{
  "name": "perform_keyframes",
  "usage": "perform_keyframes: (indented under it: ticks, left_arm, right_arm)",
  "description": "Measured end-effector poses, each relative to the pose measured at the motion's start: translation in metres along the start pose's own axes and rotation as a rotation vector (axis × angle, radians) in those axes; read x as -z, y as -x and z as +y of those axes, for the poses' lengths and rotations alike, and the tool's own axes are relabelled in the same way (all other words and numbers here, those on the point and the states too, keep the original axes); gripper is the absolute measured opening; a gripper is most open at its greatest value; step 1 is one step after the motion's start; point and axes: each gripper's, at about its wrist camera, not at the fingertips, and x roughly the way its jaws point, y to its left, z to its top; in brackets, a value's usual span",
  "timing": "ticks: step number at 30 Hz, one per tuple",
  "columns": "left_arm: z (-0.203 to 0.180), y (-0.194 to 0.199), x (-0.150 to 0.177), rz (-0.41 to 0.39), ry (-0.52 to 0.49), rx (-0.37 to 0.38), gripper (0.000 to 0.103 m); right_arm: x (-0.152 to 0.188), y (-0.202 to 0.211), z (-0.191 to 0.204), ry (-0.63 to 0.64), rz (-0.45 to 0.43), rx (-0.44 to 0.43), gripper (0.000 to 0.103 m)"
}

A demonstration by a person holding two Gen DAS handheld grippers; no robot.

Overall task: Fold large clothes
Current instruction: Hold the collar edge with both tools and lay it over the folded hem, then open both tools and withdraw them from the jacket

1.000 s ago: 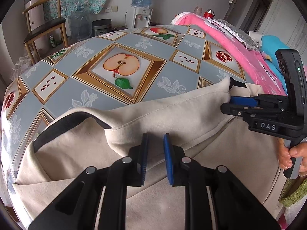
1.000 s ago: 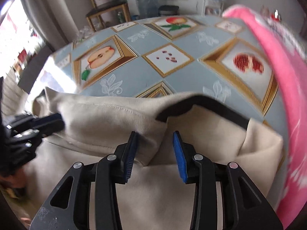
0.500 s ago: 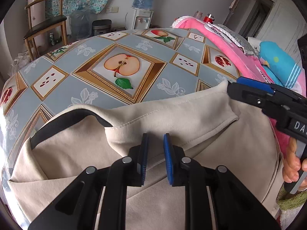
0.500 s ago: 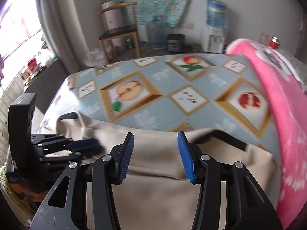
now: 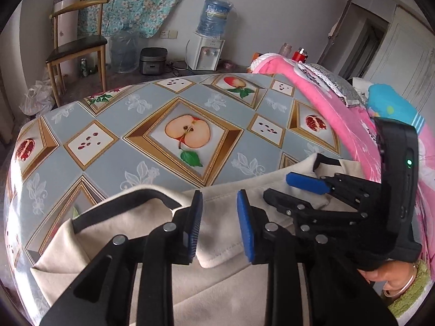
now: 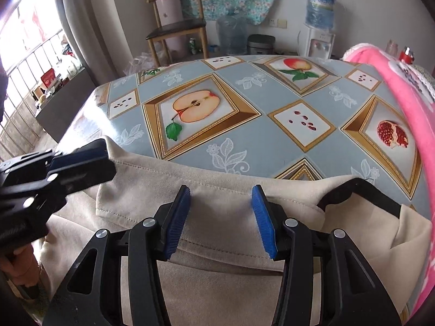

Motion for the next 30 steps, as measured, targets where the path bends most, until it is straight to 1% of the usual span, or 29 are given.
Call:
perform_keyframes:
  ticks: [1, 3, 7, 8, 11, 13, 14, 15, 16, 18, 19, 21, 23, 25, 26, 28, 29, 30]
  left_arm:
    - [0.001, -0.006, -0.002, 0.015, -0.01, -0.024, 0.031]
    - [0.002, -0.022, -0.001, 0.068, -0.037, -0.098, 0.031]
    - [-0.001, -0.02, 0.006, 0.056, -0.076, -0.116, 0.031]
    - [-0.002, -0.019, 0.008, 0.056, -0.096, -0.126, 0.031]
    - [-0.004, -0.019, 0.013, 0.05, -0.132, -0.141, 0.031]
    - [-0.002, -0.019, 0.013, 0.045, -0.127, -0.136, 0.031]
    - [-0.001, -0.02, 0.014, 0.043, -0.124, -0.132, 0.031]
    - [-0.001, -0.02, 0.014, 0.04, -0.123, -0.131, 0.031]
    - [-0.002, -0.02, 0.014, 0.038, -0.125, -0.132, 0.031]
    - [-0.002, -0.019, 0.014, 0.042, -0.131, -0.135, 0.031]
    - [-0.003, -0.017, 0.013, 0.043, -0.134, -0.135, 0.031]
    - [-0.006, -0.01, 0.013, 0.032, -0.144, -0.138, 0.031]
    - [-0.009, -0.005, 0.015, 0.028, -0.163, -0.134, 0.031]
    - [-0.012, -0.007, 0.02, 0.05, -0.192, -0.144, 0.032]
    - [-0.014, -0.01, 0.023, 0.068, -0.207, -0.163, 0.032]
    - [-0.016, -0.018, 0.028, 0.111, -0.227, -0.213, 0.032]
    - [-0.017, -0.018, 0.029, 0.11, -0.222, -0.216, 0.032]
    - [-0.016, -0.016, 0.028, 0.111, -0.21, -0.218, 0.032]
  right_arm:
    - [0.0, -0.001, -0.002, -0.002, 0.001, -0.005, 0.045]
    - [0.0, 0.0, -0.003, -0.004, 0.001, -0.014, 0.045]
    - [-0.004, 0.004, -0.008, -0.011, 0.017, -0.04, 0.045]
    - [-0.006, 0.007, -0.011, -0.02, 0.015, -0.036, 0.045]
    - [-0.011, 0.019, -0.027, -0.071, -0.031, 0.017, 0.049]
    - [-0.009, 0.013, -0.044, -0.129, -0.005, 0.049, 0.048]
    - [-0.006, 0.004, -0.051, -0.145, 0.028, 0.047, 0.046]
    - [-0.002, -0.002, -0.054, -0.151, 0.04, 0.032, 0.046]
    - [-0.001, -0.001, -0.054, -0.149, 0.03, 0.033, 0.046]
    - [-0.004, 0.008, -0.047, -0.143, 0.034, 0.071, 0.046]
    - [-0.005, 0.015, -0.041, -0.138, 0.022, 0.075, 0.047]
    - [-0.006, 0.03, -0.026, -0.096, -0.021, 0.04, 0.047]
    - [-0.005, 0.037, -0.007, -0.04, -0.041, 0.011, 0.048]
    - [-0.001, 0.028, 0.008, 0.009, -0.013, -0.006, 0.049]
    - [0.002, 0.019, 0.013, 0.023, 0.012, 0.008, 0.05]
    - [0.009, 0.0, 0.015, 0.024, 0.053, 0.023, 0.052]
    - [0.011, 0.0, 0.015, 0.019, 0.04, 0.019, 0.053]
    - [0.01, 0.003, 0.013, 0.006, 0.055, 0.017, 0.053]
